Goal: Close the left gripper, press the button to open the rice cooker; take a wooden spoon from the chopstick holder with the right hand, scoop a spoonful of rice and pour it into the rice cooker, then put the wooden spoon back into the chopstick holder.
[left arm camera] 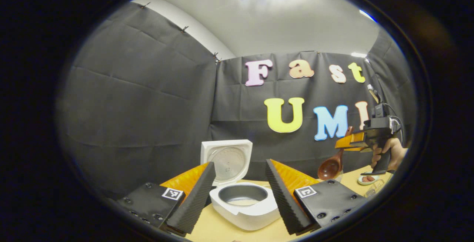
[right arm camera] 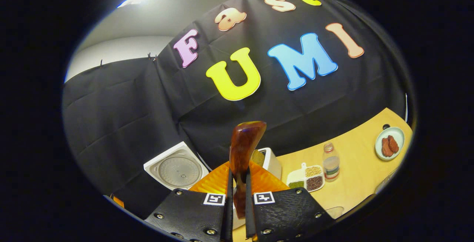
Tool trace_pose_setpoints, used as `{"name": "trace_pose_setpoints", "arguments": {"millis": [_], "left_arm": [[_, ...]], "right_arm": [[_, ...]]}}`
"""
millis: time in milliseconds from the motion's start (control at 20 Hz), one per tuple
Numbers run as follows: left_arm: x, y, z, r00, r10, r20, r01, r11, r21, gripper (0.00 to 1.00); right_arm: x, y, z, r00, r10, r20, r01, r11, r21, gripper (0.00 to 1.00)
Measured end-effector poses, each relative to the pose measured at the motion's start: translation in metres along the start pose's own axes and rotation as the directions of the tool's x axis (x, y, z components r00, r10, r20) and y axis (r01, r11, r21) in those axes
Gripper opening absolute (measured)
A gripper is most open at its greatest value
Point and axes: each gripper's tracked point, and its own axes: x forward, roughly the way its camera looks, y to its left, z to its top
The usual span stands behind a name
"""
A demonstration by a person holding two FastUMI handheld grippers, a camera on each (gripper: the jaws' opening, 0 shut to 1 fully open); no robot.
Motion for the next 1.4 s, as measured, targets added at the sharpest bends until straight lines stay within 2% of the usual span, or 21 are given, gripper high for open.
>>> {"name": "trace_pose_setpoints", "arguments": {"millis": [50, 100, 200, 400, 650, 850, 1100, 1400], "left_arm": [[0.000, -0.009, 0.002, 1.000, -0.009, 0.003, 0.009, 1.000, -0.001, 0.98], [0.001, -0.018, 0.002, 1.000, -0.021, 0.004, 0.021, 1.000, -0.003, 0.90], [0.002, -0.037, 0.006, 0.999, -0.039, 0.007, 0.039, 0.999, -0.001, 0.90], [0.003, -0.067, 0.014, 0.998, -0.068, 0.012, 0.068, 0.998, 0.010, 0.94], [0.010, -0.099, 0.023, 0.995, -0.097, 0.017, 0.097, 0.995, -0.017, 0.94], [0.008, -0.123, 0.032, 0.994, -0.110, 0.027, 0.110, 0.994, -0.012, 0.94], [-0.001, -0.148, 0.036, 0.992, -0.127, 0.028, 0.127, 0.992, 0.008, 0.94], [-0.018, -0.162, 0.039, 0.991, -0.133, 0.018, 0.132, 0.990, 0.047, 0.94]], "right_arm": [[-0.007, -0.012, 0.006, 1.000, -0.017, 0.012, 0.018, 1.000, -0.007, 0.13], [-0.014, -0.024, 0.011, 0.999, -0.034, 0.020, 0.034, 0.999, -0.012, 0.13], [-0.027, -0.050, 0.023, 0.997, -0.071, 0.039, 0.072, 0.997, -0.016, 0.13], [-0.055, -0.100, 0.040, 0.987, -0.142, 0.076, 0.143, 0.990, -0.015, 0.14], [-0.095, -0.167, 0.047, 0.963, -0.247, 0.104, 0.252, 0.967, -0.029, 0.13], [-0.124, -0.223, 0.046, 0.933, -0.338, 0.125, 0.344, 0.938, -0.032, 0.13], [-0.148, -0.285, 0.021, 0.896, -0.433, 0.096, 0.437, 0.899, -0.023, 0.13], [-0.163, -0.328, -0.019, 0.867, -0.497, 0.037, 0.498, 0.866, -0.032, 0.14]]}}
